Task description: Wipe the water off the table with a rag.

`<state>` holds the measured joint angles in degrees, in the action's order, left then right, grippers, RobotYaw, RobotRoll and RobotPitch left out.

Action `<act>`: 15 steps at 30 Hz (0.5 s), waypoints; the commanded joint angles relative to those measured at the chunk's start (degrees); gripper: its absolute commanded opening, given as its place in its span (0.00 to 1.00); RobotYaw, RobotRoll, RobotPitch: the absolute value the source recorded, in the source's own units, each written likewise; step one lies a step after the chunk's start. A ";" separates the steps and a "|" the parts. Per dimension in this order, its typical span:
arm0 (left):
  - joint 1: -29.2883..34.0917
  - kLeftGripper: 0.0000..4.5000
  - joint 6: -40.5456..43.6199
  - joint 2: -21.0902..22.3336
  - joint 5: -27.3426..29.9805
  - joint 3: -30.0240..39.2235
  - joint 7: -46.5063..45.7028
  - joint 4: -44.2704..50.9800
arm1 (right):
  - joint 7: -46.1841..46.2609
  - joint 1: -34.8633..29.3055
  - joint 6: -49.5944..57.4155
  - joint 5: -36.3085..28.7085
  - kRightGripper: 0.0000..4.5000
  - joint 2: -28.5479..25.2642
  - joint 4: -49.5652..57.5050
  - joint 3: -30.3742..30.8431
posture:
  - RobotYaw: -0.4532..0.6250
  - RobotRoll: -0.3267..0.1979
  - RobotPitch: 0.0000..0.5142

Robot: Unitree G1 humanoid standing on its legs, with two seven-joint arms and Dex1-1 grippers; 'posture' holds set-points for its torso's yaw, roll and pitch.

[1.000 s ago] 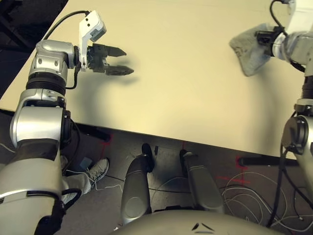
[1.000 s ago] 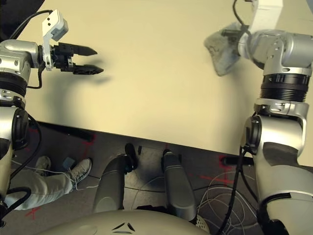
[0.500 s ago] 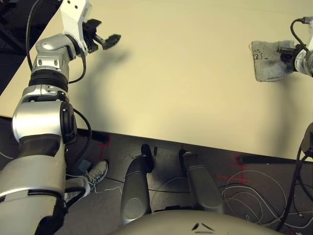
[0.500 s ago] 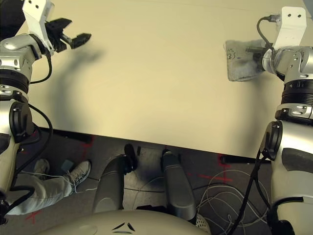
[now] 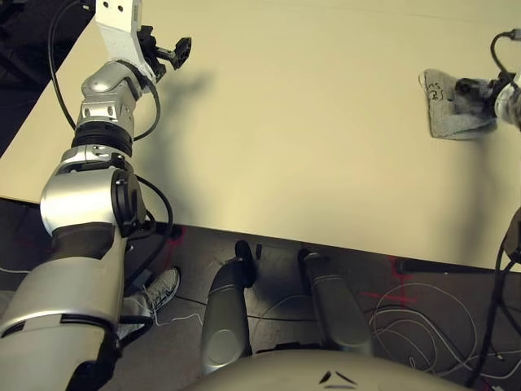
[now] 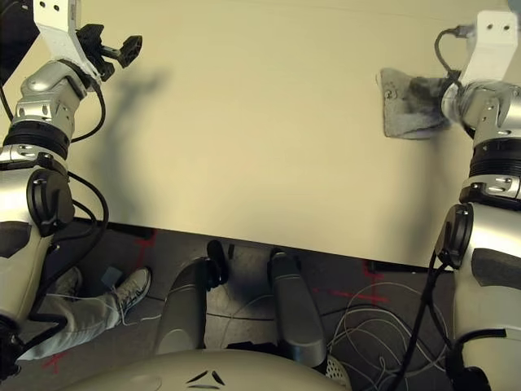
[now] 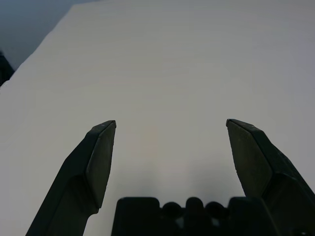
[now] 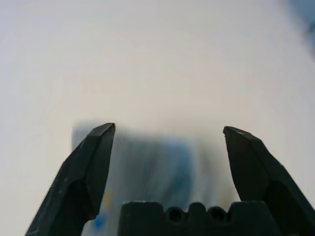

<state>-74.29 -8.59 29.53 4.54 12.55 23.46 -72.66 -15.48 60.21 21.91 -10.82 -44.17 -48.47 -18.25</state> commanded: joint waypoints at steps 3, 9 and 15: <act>1.61 1.00 -1.75 -1.70 0.62 1.64 -4.63 -0.01 | -2.01 -0.71 -21.33 1.96 0.99 -1.32 -11.90 -0.61 | 0.24 0.62 0.60; 2.02 1.00 -3.46 -3.06 0.81 2.47 -8.74 0.42 | -2.41 -1.46 -28.78 1.65 0.99 -1.68 -20.53 -1.49 | 0.24 0.62 0.60; 2.71 1.00 -4.15 -4.19 0.65 2.50 -8.41 0.32 | -4.48 -2.56 -30.87 1.11 0.99 -2.52 -23.68 -1.99 | 0.20 0.62 0.60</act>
<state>-72.95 -11.96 25.51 4.81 14.76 14.56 -72.54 -19.20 58.91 -7.98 -9.39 -45.21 -70.64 -18.96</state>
